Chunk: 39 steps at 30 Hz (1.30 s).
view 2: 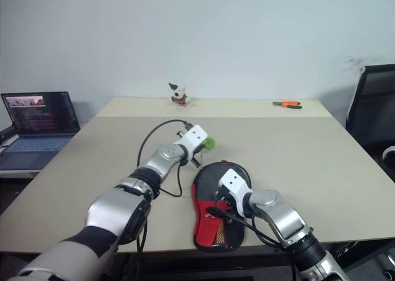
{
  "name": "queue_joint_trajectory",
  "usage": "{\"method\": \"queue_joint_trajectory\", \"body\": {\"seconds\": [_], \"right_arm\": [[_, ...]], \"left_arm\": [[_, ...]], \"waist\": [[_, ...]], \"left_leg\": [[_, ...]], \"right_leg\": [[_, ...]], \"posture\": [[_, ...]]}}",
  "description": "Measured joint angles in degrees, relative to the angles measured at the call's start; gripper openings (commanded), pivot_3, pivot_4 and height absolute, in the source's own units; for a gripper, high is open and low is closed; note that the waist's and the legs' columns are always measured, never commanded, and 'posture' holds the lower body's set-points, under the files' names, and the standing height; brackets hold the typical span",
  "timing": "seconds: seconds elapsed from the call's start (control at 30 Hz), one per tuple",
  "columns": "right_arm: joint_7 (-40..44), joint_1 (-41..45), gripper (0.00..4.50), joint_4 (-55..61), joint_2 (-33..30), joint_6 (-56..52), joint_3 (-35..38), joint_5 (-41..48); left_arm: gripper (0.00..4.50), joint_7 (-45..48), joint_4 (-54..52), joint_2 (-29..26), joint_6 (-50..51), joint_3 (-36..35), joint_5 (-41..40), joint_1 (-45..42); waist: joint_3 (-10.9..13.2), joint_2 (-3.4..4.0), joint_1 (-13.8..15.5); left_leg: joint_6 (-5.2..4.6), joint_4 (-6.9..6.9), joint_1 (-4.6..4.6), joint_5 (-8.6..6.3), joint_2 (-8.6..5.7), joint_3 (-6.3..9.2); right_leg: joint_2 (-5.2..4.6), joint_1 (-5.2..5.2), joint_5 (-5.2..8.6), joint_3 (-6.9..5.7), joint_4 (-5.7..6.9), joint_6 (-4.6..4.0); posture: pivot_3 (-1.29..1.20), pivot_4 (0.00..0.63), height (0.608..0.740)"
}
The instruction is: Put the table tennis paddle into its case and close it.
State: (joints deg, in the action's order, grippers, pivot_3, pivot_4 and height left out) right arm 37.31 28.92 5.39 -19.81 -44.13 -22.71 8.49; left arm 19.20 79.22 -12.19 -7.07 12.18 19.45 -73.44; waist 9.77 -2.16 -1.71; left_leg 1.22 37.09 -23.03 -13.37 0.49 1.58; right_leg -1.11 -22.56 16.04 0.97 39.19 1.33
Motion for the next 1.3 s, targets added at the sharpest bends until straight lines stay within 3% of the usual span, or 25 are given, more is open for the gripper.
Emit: {"method": "queue_joint_trajectory", "body": {"seconds": [0.07,0.5,1.0,1.3], "right_arm": [[0.0,-0.7,4.50,0.9,-0.5,-0.2,-0.4,-0.4],[-1.7,-3.5,4.50,4.9,0.1,-1.8,-0.4,-1.4],[-3.3,-5.9,4.50,8.7,0.1,-3.8,-0.3,-2.1],[-4.0,-5.7,4.50,8.3,2.4,-5.1,-0.4,-2.2]], "left_arm": [[0.01,-1.7,0.5,0.9,-2.0,2.7,3.3,-0.9],[0.01,-10.0,2.2,6.0,-12.7,19.1,21.9,-3.9],[0.01,-11.7,2.9,10.5,-15.6,21.2,25.3,-5.2],[3.13,-8.0,1.6,12.9,-19.1,19.3,22.4,-4.8]], "waist": [[0.0,-0.02,0.0],[-0.1,-0.01,0.2],[-0.1,0.01,0.6],[-0.5,0.17,0.0]], "left_leg": [[-0.01,-0.10,0.32,-0.02,0.00,-0.02],[-0.01,-0.11,0.28,-0.02,-0.02,0.00],[-0.02,-0.13,0.23,-0.04,-0.06,0.01],[-0.02,-0.14,0.30,-0.04,-0.03,-0.06]], "right_leg": [[0.00,0.43,0.17,-0.05,-0.25,0.28],[-0.01,0.41,0.18,-0.04,-0.26,0.30],[-0.05,0.41,0.22,-0.07,-0.34,0.35],[-0.03,0.42,0.22,0.00,-0.32,0.34]], "posture": [[0.00,0.150,0.740],[0.00,0.150,0.740],[0.00,0.150,0.740],[0.00,0.150,0.740]]}}
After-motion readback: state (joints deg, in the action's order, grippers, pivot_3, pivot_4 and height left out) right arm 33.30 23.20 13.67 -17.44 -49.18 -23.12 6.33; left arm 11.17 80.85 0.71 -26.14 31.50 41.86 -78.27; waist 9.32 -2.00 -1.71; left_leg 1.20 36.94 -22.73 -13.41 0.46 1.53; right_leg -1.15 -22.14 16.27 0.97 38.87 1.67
